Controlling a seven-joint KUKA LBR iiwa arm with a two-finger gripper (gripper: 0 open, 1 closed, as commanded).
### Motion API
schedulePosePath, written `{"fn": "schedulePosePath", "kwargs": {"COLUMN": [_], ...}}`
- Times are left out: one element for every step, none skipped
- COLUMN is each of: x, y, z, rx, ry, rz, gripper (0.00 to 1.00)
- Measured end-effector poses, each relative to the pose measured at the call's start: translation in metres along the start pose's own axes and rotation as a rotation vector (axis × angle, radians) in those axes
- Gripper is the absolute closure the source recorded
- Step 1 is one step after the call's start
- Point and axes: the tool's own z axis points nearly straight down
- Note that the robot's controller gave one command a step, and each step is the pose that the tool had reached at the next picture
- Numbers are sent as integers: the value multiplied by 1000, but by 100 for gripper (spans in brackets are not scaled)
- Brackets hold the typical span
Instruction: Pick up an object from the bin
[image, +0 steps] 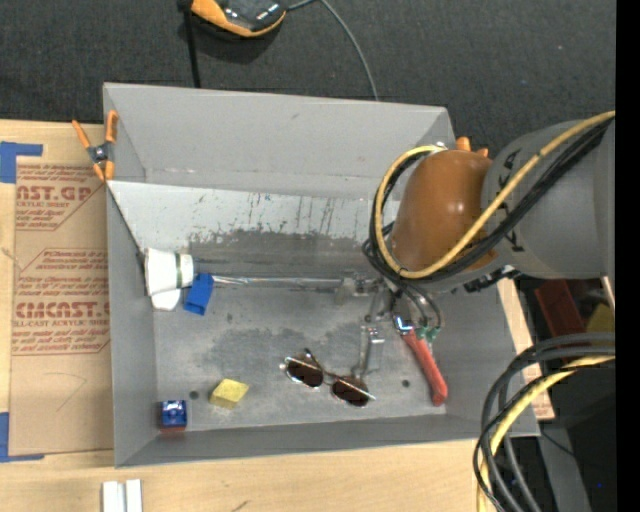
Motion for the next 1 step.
{"fn": "schedulePosePath", "kwargs": {"x": [2], "y": [3], "z": [12], "rx": [-1], "ry": [-1], "rz": [-4], "gripper": [0]}}
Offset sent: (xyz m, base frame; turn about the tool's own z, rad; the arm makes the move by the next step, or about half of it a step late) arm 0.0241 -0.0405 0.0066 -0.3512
